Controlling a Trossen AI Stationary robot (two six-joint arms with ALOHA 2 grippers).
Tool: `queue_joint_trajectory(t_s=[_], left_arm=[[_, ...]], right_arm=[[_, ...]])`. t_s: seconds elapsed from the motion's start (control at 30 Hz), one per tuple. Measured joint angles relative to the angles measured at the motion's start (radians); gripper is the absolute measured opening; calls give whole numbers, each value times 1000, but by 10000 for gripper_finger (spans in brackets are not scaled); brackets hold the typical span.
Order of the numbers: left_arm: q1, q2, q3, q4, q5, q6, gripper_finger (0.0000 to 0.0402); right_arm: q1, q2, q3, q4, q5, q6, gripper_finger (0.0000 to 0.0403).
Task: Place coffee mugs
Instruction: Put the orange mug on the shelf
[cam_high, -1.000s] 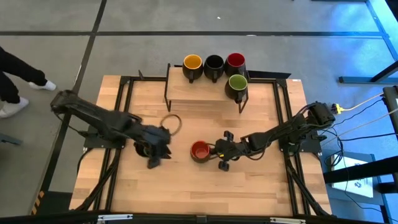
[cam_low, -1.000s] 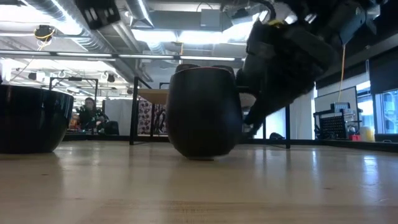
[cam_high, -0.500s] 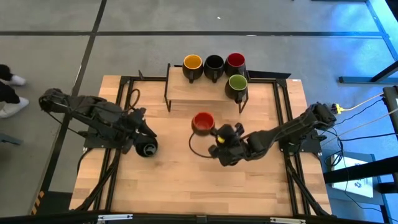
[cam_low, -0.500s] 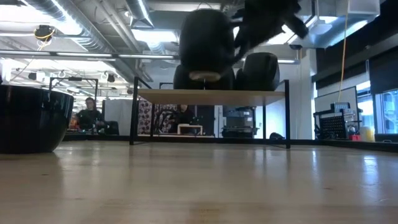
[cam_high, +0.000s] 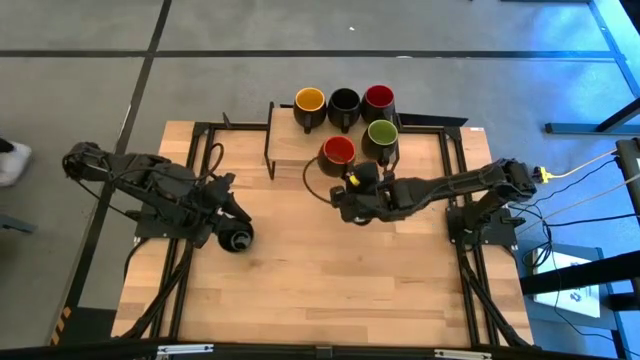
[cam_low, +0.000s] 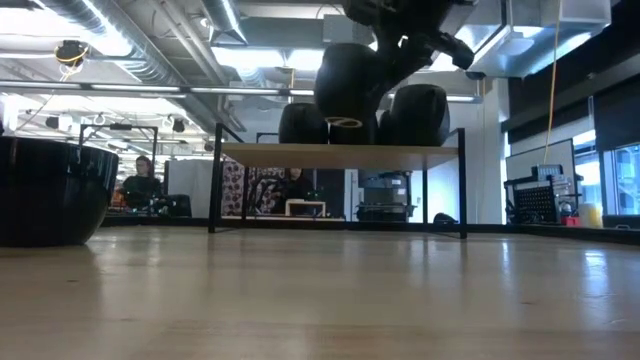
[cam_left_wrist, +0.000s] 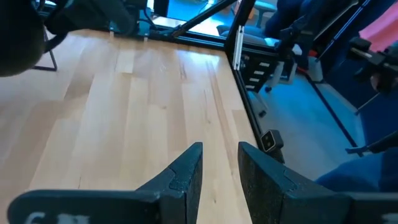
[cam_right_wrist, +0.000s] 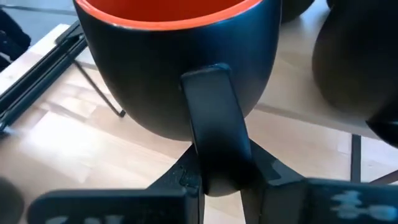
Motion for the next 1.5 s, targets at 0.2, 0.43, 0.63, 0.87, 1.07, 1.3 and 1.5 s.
queue_joint_trajectory(t_s=[0.2,0.43,0.63,0.87,1.07,1.3,1.5], left_arm=[[0,0,0,0,0,9,96],[0,0,0,0,-2,10,96],[0,0,0,0,-7,11,96],[0,0,0,1,-7,11,96],[0,0,0,5,-7,10,96],[0,0,0,7,-8,10,96],[0,0,0,7,-8,10,96]], right_arm=[[-80,0,0,-36,-92,17,45],[-133,0,24,-66,-91,18,45],[-158,0,33,-85,-84,42,45],[-176,15,33,-86,-105,44,45],[-181,43,33,-77,-82,52,45],[-182,43,33,-75,-72,82,53],[-188,43,33,-71,-67,85,52]])
